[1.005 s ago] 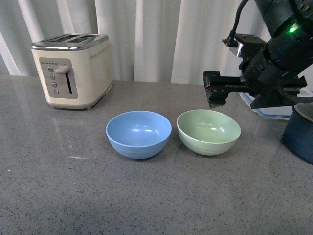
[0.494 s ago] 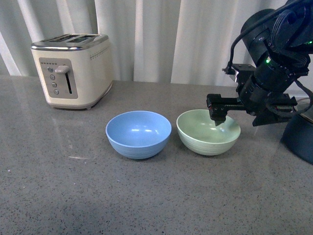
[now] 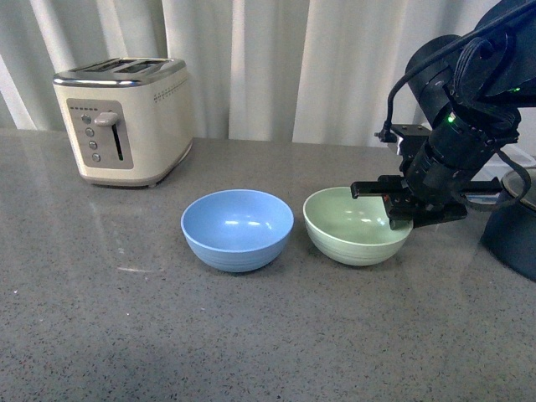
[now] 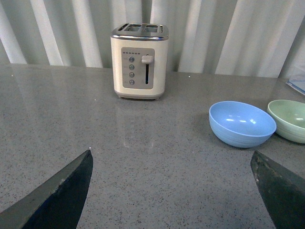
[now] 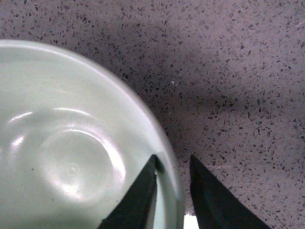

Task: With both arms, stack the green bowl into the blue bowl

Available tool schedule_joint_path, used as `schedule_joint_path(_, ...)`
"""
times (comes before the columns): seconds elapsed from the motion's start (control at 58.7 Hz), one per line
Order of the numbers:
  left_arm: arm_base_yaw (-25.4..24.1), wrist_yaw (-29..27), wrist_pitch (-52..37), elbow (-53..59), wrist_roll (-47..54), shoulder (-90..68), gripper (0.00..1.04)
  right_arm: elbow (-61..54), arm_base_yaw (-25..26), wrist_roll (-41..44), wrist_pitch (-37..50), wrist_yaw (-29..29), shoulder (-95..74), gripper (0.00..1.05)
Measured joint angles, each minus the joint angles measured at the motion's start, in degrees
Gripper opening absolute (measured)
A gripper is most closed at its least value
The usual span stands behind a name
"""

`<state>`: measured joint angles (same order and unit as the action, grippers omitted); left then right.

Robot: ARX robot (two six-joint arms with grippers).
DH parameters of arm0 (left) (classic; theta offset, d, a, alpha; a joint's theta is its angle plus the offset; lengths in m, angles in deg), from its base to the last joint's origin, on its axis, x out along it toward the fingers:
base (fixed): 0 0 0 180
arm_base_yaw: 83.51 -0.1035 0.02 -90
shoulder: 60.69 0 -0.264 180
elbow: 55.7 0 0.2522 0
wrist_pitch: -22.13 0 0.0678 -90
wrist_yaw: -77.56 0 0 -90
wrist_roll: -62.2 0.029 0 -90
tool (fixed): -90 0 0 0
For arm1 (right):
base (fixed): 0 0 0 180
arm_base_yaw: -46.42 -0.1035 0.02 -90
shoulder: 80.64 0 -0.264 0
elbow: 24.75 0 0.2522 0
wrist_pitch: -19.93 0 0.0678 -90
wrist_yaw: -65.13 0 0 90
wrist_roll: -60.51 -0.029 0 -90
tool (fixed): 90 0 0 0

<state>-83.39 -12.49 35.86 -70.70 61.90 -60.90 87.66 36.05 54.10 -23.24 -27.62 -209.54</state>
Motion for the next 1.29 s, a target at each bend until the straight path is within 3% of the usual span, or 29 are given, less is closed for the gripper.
schedule_joint_path(0.153,0.00,0.00,0.00,0.00,0.00,0.00,0.98,0.09,0.13,-0.04,0.52,0.66,0.87,0.01)
schedule_joint_path(0.392,0.00,0.00,0.00,0.00,0.00,0.00,0.98,-2.21,0.09,0.52,2.16,-0.33,3.82,0.01)
schedule_joint_path(0.647,0.00,0.02,0.00,0.00,0.00,0.00,0.98,-3.89,-1.68,0.66,4.22,2.43,12.83,0.01)
schedule_joint_path(1.09,0.00,0.02,0.00,0.00,0.00,0.00,0.98,-0.81,-14.19,0.92,6.01,7.19,15.23,0.01)
schedule_joint_path(1.295,0.00,0.00,0.00,0.00,0.00,0.00,0.98,1.81,-15.78,1.29,6.56,6.21,10.60,0.01)
